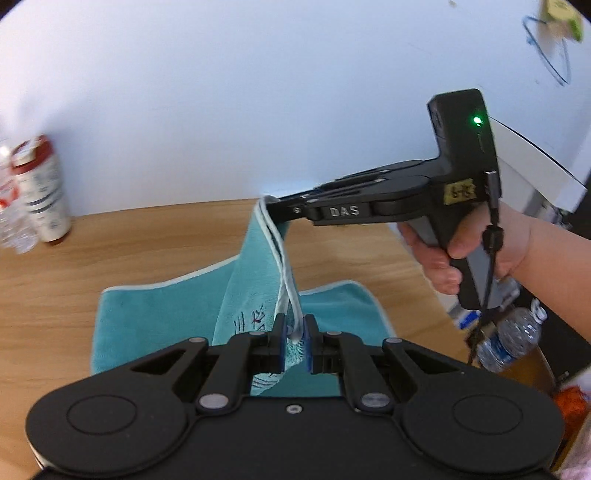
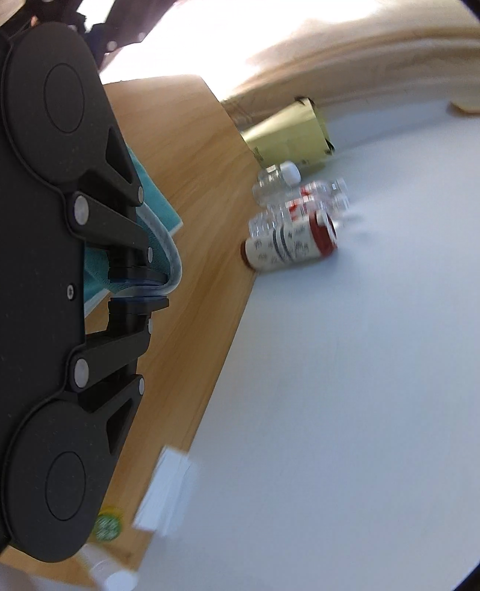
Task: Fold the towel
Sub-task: 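Carry the held end over the strip with both grippers, folding it in half, then lay the folded end down and open both grippers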
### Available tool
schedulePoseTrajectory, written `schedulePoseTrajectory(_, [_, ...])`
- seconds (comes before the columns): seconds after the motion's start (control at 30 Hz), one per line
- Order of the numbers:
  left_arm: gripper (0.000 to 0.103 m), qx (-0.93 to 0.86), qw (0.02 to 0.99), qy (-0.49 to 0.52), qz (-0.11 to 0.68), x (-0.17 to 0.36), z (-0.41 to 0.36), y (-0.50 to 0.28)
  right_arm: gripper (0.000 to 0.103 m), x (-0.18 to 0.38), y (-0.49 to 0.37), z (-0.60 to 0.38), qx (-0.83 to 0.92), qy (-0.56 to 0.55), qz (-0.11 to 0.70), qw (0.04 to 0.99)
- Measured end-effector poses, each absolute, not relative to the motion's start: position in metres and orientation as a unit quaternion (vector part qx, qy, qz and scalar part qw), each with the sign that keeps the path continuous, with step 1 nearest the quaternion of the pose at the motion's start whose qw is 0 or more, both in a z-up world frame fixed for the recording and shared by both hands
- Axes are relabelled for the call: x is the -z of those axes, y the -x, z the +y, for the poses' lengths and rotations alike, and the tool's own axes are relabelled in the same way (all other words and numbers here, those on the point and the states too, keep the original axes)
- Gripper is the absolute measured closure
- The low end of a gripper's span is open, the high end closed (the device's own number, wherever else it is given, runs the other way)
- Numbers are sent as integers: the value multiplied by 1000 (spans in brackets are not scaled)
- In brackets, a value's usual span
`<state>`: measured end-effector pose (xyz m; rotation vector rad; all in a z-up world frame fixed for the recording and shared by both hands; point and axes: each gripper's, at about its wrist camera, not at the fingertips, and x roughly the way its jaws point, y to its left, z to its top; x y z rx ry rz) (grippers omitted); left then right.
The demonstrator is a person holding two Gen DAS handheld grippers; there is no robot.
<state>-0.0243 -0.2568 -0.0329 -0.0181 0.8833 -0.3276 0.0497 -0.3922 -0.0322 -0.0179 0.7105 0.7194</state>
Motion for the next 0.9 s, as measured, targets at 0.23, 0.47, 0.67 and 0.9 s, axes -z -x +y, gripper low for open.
schedulePoseTrajectory(0.23, [95, 213, 874, -18, 436, 52, -298, 15, 97, 47, -36, -434, -313, -9, 356, 881])
schedulePoseTrajectory(0.47, [95, 254, 848, -33, 465, 91, -331, 6, 97, 79, -30, -460, -285, 2, 388, 876])
schedulePoseTrajectory(0.67, [95, 281, 834, -60, 470, 119, -356, 3, 97, 100, -27, -480, -267, 10, 410, 872])
schedulePoseTrajectory(0.9, [95, 314, 817, -75, 478, 143, -377, 4, 93, 115, -23, -492, -250, 39, 431, 866])
